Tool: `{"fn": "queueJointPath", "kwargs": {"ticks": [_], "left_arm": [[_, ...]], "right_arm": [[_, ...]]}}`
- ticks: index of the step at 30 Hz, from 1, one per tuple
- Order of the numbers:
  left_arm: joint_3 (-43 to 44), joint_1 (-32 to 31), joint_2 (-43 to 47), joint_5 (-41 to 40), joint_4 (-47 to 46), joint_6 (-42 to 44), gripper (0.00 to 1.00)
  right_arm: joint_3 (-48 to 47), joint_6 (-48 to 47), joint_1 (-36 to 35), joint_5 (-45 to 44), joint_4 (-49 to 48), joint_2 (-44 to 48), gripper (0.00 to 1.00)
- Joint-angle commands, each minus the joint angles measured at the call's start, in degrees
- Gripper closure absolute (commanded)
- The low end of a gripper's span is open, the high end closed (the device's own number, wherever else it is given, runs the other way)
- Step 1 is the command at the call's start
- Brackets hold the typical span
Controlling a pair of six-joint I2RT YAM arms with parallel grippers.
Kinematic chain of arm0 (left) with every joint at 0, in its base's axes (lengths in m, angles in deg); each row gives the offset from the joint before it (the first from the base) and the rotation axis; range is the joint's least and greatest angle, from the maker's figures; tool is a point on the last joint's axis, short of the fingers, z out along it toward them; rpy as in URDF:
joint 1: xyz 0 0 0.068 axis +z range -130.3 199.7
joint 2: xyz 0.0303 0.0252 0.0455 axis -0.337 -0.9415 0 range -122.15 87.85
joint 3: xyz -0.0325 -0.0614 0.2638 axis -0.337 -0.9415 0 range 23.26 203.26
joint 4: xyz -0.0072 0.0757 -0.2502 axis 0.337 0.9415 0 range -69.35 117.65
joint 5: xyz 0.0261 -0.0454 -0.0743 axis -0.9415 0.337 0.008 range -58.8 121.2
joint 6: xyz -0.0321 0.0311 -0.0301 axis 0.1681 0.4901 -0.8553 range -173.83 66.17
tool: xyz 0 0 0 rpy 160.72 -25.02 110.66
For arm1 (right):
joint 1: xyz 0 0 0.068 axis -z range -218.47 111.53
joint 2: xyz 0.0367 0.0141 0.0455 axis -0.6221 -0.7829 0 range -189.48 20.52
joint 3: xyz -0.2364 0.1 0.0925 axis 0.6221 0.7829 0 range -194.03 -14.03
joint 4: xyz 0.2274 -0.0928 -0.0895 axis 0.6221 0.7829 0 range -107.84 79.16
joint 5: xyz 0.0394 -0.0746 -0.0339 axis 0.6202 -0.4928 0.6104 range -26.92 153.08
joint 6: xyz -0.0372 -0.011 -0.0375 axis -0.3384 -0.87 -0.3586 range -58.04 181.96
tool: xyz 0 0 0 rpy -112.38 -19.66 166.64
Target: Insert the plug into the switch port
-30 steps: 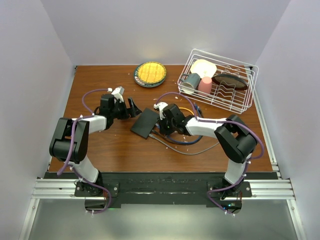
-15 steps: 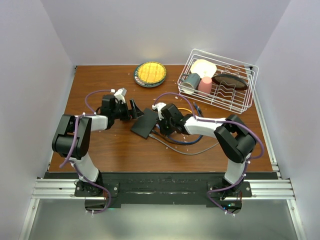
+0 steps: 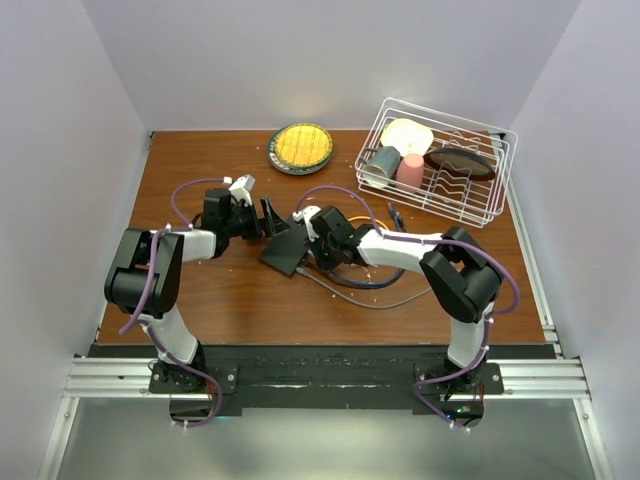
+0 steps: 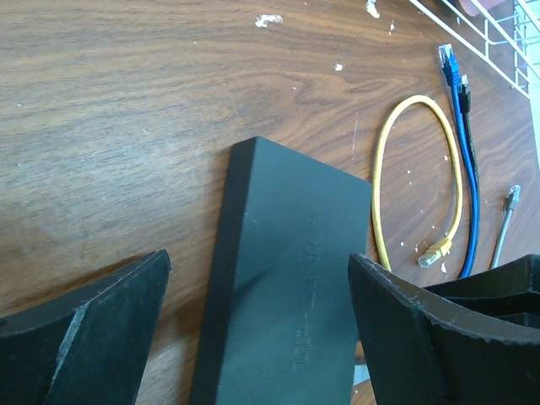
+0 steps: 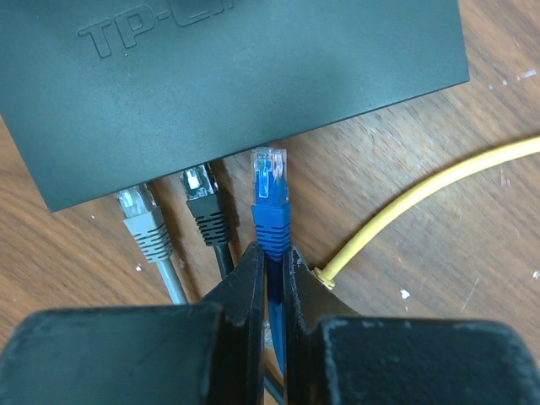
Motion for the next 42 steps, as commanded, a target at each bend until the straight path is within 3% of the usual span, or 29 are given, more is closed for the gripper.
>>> {"fn": "queueJointPath", "kwargs": {"ticks": [1, 20, 27, 42], "left_arm": [[1.98, -0.52, -0.06, 1.65, -2.48, 0.43, 0.08], [4.09, -0.7, -3.84, 2.62, -2.48, 0.61, 0.08], [4.88, -0.78, -4.45, 2.79, -2.48, 0.79, 0.09], [5.5, -1.14, -4.98, 3.41, -2.48, 0.96, 0.11]], "right_arm": [[-2.18, -1.32, -1.16, -0.98, 7.58, -4.4, 1.0], [-8.16, -5.01, -5.2, 0.34, 11.72, -7.04, 1.0], [-7.81, -3.7, -4.59, -3.44, 11.89, -7.75, 1.0], [-7.81, -3.61, -1.25, -2.13, 13.92, -6.34, 1.0]]}}
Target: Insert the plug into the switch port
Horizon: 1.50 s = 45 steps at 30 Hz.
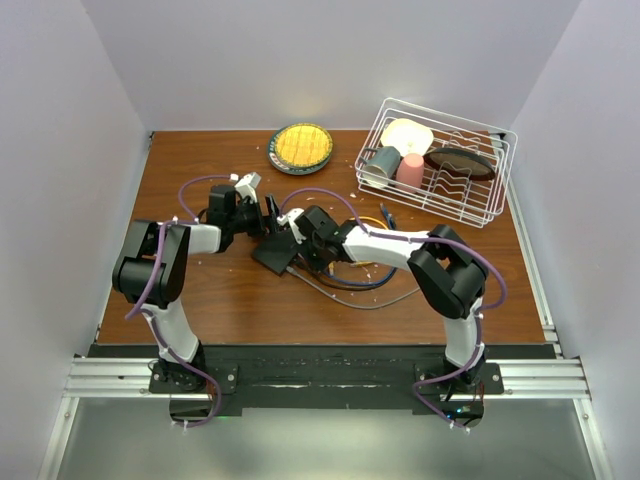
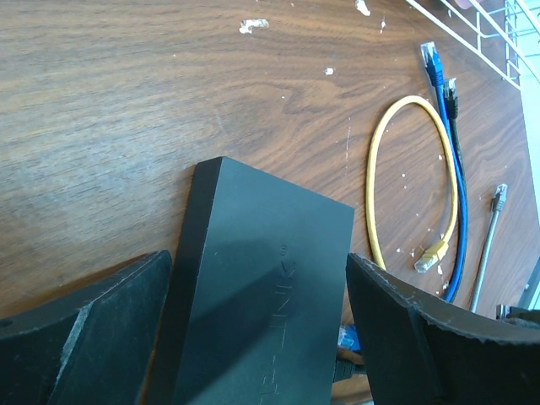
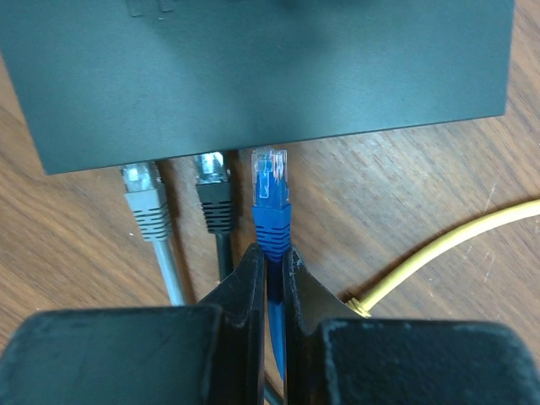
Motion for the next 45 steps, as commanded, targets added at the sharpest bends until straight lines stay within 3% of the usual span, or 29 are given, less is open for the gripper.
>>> {"fn": "queueJointPath", "kwargs": {"ticks": [1, 13, 25, 45], "left_arm": [[1.83, -0.39, -0.54, 1.16, -2.02, 0.94, 0.11], [1.56, -0.83, -0.9, 1.68, -1.93, 1.12, 0.14], [1.3, -1.01, -1.25, 2.03, -2.02, 1.47, 0.15], [1.3, -1.1, -1.51, 2.39, -2.02, 1.56, 0.17]], "right_arm": [[0.93, -0.42, 1.62, -0.22, 6.79, -1.34, 1.0], [-3.37, -1.38, 1.71, 6.98, 13.9, -4.76, 1.0], [-6.01, 0.02, 1.8, 11.82, 11.8, -5.29, 1.0], [-7.15, 2.04, 5.22, 10.33, 12.24, -5.64, 1.0]]}}
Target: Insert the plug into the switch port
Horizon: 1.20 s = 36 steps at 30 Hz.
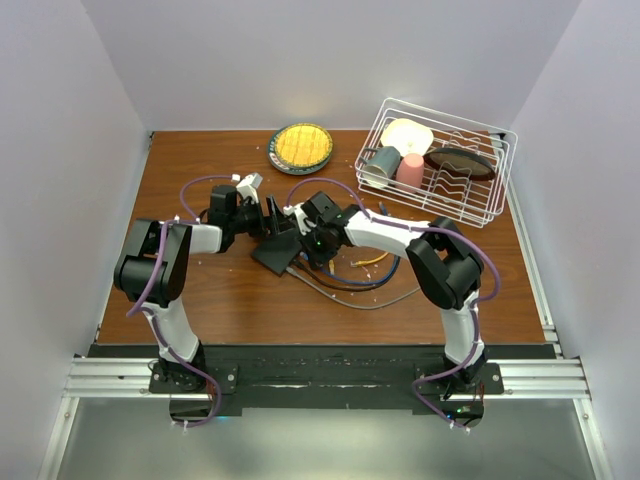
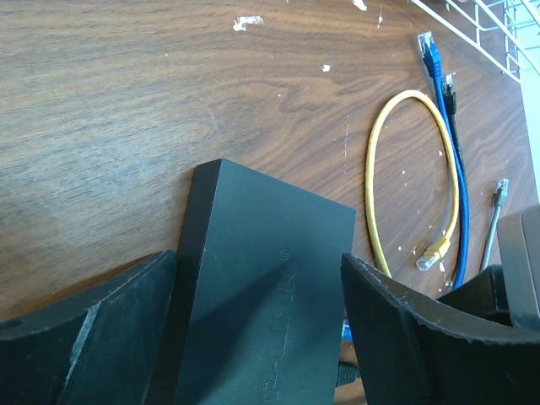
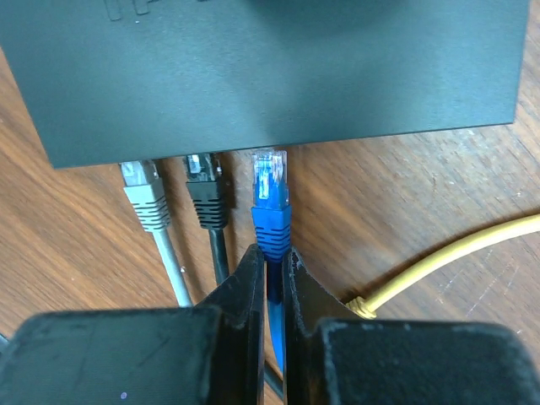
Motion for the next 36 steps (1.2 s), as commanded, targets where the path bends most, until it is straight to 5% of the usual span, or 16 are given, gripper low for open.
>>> {"fn": "queueJointPath", "kwargs": {"ticks": [1, 20, 36], "left_arm": [[1.15, -0.68, -0.77, 1.91, -1.19, 1.12, 0.17], [0.97, -1.3, -1.21, 2.96, -1.54, 0.94, 0.18], [-0.44, -1.74, -1.73, 5.16, -3.21, 0.94, 0.2]], "right_arm": [[-0.62, 0.19, 0.7, -0.71, 3.78, -2.23, 1.0], [-6.07, 0.72, 0.79, -0.27, 5.1, -5.84, 1.0], [3.16, 2.29, 0.79, -2.91, -11.68, 1.02, 1.0]]}}
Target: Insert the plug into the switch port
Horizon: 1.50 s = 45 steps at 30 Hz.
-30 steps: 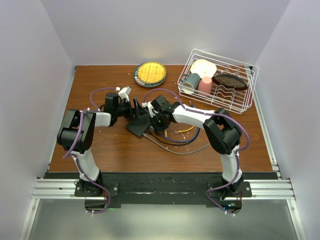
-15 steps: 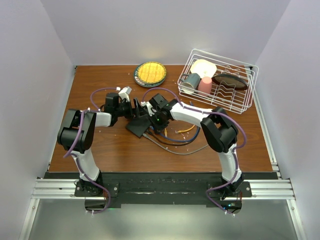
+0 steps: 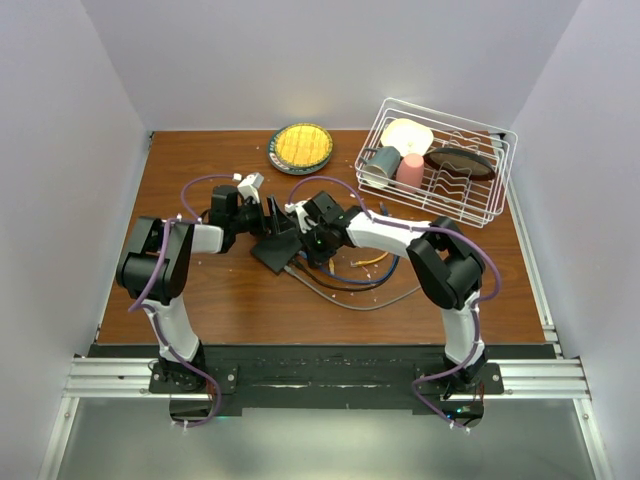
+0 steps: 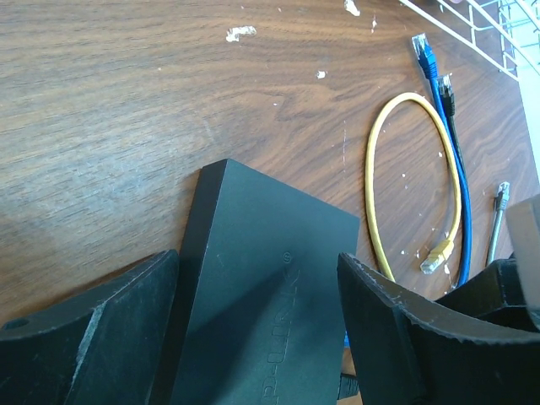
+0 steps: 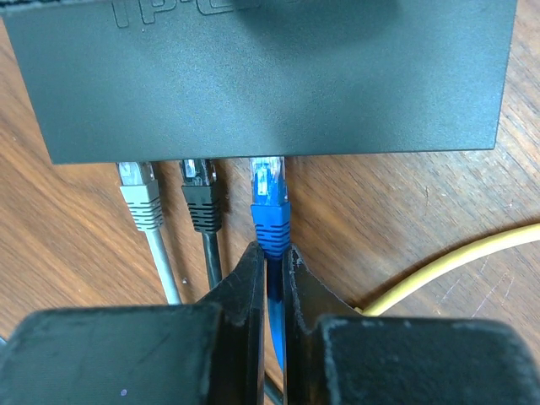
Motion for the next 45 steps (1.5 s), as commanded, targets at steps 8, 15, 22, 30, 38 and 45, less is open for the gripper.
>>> {"fn": "queueJointPath", "kwargs": {"ticks": [8, 15, 22, 30, 38, 45], "left_arm": [[-1.21, -1.61, -1.26, 5.82, -1.62, -0.37, 0.21], [-1.38, -2.13, -1.35, 7.14, -1.8, -0.63, 0.24], [-1.56, -2.31, -0.3, 7.06, 2.85, -0.9, 0.26], [-1.73, -2.31, 1.38, 2.48, 7.78, -0.72, 0.27], [-2.7, -2.31, 1.2, 4.32, 6.46, -1.78, 0.27], [-4.63, -2.4, 1.91, 4.85, 5.76, -2.48, 0.28]], "right_arm": [[5.09, 3.22, 0.24, -3.08, -14.29, -0.42, 1.0], [6.25, 5.51, 0.15, -1.23, -18.0, -2.88, 1.0], [4.3, 8.4, 0.07, -4.83, -13.16, -3.42, 1.0], [7.82, 12.37, -0.29, -9.76, -14.82, -1.05, 1.0], [12.57, 14.91, -2.57, -11.16, -22.99, 0.89, 1.0], [19.86, 19.65, -3.45, -14.59, -36.34, 4.14, 1.0]]}}
